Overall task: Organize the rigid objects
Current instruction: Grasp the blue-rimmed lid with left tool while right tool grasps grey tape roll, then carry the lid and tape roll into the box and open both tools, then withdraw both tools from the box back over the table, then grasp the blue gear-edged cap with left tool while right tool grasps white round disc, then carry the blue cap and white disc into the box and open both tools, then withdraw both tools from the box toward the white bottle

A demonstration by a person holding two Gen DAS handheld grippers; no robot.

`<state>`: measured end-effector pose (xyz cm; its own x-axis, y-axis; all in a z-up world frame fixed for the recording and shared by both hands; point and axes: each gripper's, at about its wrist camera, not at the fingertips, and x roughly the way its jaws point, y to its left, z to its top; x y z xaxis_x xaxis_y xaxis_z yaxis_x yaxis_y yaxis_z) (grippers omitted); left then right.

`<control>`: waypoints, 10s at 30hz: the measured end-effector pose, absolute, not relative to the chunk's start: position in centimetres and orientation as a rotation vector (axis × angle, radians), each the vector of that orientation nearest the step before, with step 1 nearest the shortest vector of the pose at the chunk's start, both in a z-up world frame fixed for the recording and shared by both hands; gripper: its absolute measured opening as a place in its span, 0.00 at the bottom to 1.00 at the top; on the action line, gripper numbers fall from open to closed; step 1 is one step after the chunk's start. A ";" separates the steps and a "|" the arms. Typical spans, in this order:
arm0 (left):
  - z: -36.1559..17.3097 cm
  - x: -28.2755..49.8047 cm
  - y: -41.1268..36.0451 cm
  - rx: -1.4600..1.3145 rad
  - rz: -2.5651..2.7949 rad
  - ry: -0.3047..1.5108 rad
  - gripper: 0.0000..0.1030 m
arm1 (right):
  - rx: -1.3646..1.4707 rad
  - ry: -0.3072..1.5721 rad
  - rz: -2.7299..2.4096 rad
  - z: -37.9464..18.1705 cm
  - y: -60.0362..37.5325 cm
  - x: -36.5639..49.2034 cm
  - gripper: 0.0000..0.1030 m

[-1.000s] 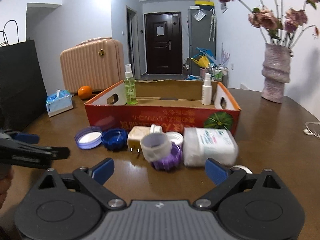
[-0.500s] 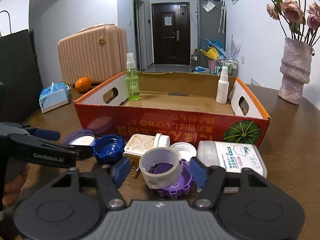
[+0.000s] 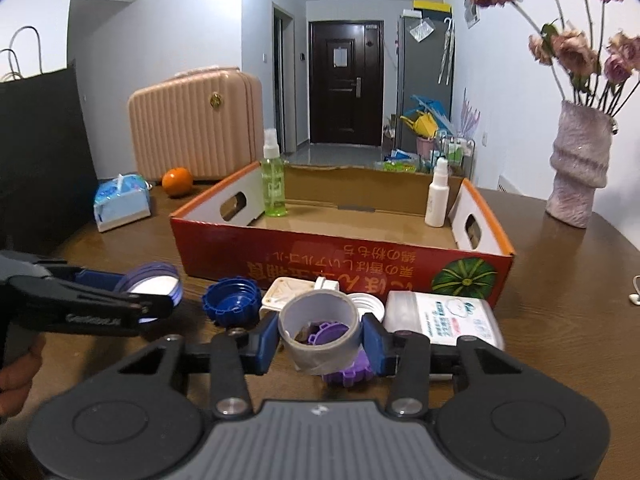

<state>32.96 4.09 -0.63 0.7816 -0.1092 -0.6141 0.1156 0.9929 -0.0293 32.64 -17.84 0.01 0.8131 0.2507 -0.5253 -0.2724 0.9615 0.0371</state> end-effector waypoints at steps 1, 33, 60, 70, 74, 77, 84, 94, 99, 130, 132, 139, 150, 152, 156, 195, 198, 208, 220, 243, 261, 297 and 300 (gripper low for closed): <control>-0.3 31.8 4.0 0.004 -0.128 0.658 0.65 | -0.037 0.551 0.280 0.3 -18.0 31.9 0.42; 6.1 26.2 -0.8 -0.069 -0.234 0.565 0.65 | 0.055 0.443 0.295 3.9 -24.9 24.0 0.42; -0.3 63.5 -3.0 -0.002 -0.070 0.928 0.72 | 0.186 0.933 0.203 -2.1 -21.4 67.4 0.51; 1.9 60.6 -3.0 -0.004 -0.105 0.894 0.78 | 0.181 0.895 0.194 -0.1 -22.0 65.0 0.55; 4.9 57.0 -3.1 0.039 -0.126 0.835 0.81 | 0.181 0.861 0.200 2.5 -23.4 62.1 0.57; 6.6 53.9 -2.7 0.053 -0.120 0.805 0.81 | 0.154 0.825 0.210 4.6 -24.1 59.1 0.61; 9.9 45.2 -0.9 0.049 -0.081 0.737 0.82 | 0.136 0.734 0.247 9.2 -25.6 50.3 0.65; 11.0 31.8 1.6 0.057 0.008 0.588 0.84 | -0.003 0.599 0.271 11.6 -27.0 37.1 0.72; 9.6 24.9 1.6 0.066 -0.033 0.490 0.90 | -0.004 0.504 0.281 10.6 -27.4 29.5 0.82; -1.0 19.9 0.9 0.013 -0.036 0.638 0.90 | 0.063 0.506 0.259 -0.8 -26.1 19.3 0.89; -1.0 21.9 0.6 0.017 -0.047 0.643 0.88 | 0.067 0.520 0.252 -1.1 -26.3 20.7 0.88; -1.5 29.6 -0.9 0.097 -0.075 0.600 0.80 | 0.067 0.549 0.250 -1.5 -25.9 26.1 0.83; -3.6 38.6 -1.2 0.132 -0.121 0.657 0.73 | 0.052 0.647 0.070 -4.0 -28.4 33.6 0.64; -3.9 39.3 -1.1 0.111 -0.141 0.665 0.69 | 0.050 0.664 0.066 -4.4 -28.7 34.2 0.61; -4.2 40.1 -0.7 0.051 -0.154 0.674 0.65 | 0.051 0.674 0.065 -4.8 -28.9 34.6 0.56; 2.9 17.2 1.2 -0.001 -0.099 0.495 0.52 | 0.066 0.497 0.266 1.4 -25.5 18.3 0.38; 2.9 16.9 1.3 -0.004 -0.095 0.494 0.52 | 0.067 0.488 0.265 1.6 -25.5 18.0 0.38; 3.2 20.1 1.5 -0.011 -0.112 0.493 0.52 | 0.080 0.505 0.268 1.9 -25.3 20.5 0.38; 4.9 33.9 2.5 0.027 -0.120 0.502 0.52 | 0.025 0.534 0.316 3.3 -22.6 35.1 0.38; 0.2 57.1 0.6 0.242 -0.261 0.795 0.58 | 0.063 0.936 0.303 -1.9 -14.3 67.1 0.39; 9.8 47.2 2.9 0.163 -0.160 0.655 0.66 | 0.017 0.754 0.308 7.1 -19.5 56.8 0.49; 2.8 19.7 -9.3 0.139 -0.181 0.598 0.76 | 0.171 0.483 0.251 -1.6 -31.6 18.4 0.76; 2.7 22.5 -10.1 0.110 -0.182 0.601 0.72 | 0.181 0.505 0.249 -1.9 -32.2 20.7 0.72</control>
<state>22.53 -10.07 2.67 0.8097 -0.1379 -0.5704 0.2015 0.9782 0.0495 20.72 -32.20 -1.88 0.8459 0.2791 -0.4545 -0.1902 0.9540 0.2318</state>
